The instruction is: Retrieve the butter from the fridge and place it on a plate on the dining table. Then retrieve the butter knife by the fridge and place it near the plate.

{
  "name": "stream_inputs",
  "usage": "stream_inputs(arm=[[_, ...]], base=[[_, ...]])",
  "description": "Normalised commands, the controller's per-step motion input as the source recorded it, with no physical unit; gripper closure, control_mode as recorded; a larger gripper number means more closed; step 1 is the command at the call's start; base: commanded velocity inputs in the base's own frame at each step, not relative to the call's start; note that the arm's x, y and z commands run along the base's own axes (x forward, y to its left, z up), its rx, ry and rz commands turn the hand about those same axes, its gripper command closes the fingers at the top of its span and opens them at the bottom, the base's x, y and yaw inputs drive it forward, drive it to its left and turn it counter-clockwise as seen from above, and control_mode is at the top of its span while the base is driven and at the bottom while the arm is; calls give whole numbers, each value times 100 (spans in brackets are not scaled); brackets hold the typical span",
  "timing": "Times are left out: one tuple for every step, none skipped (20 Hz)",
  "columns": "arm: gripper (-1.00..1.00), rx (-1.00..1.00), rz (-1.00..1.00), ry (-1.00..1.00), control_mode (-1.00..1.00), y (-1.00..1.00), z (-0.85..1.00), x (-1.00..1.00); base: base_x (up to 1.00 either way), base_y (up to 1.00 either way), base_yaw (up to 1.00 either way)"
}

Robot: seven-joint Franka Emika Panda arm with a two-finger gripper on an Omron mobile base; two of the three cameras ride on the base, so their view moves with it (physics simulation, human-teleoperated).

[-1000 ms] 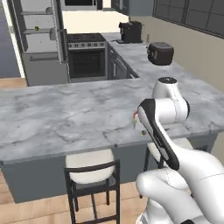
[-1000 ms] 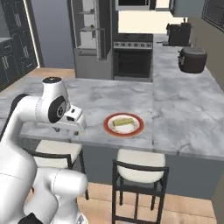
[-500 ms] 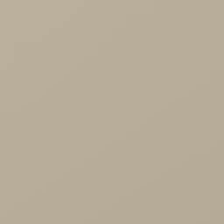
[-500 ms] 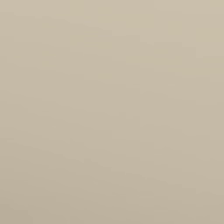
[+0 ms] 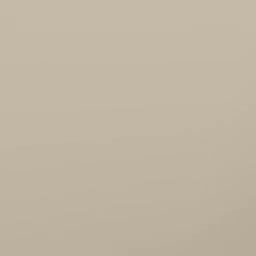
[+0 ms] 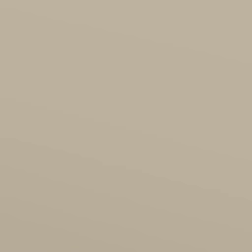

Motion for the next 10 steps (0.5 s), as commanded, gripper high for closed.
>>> stream_inputs(arm=[[-100, 0, 0, 0, 100, 0, 0, 0], [-100, 0, 0, 0, 100, 0, 0, 0], [-100, 0, 0, 0, 100, 0, 0, 0], [-100, 0, 0, 0, 100, 0, 0, 0], [-100, 0, 0, 0, 100, 0, 0, 0], [-100, 0, 0, 0, 100, 0, 0, 0], [-100, 0, 0, 0, 100, 0, 0, 0], [-100, 0, 0, 0, 100, 0, 0, 0], [-100, 0, 0, 0, 100, 0, 0, 0], [-100, 0, 0, 0, 100, 0, 0, 0]], base=[[0, 100, 0], [0, 100, 0], [0, 100, 0], [0, 100, 0], [0, 100, 0], [0, 100, 0], [0, 100, 0], [0, 100, 0], [2, 100, 0], [4, 100, 0]])
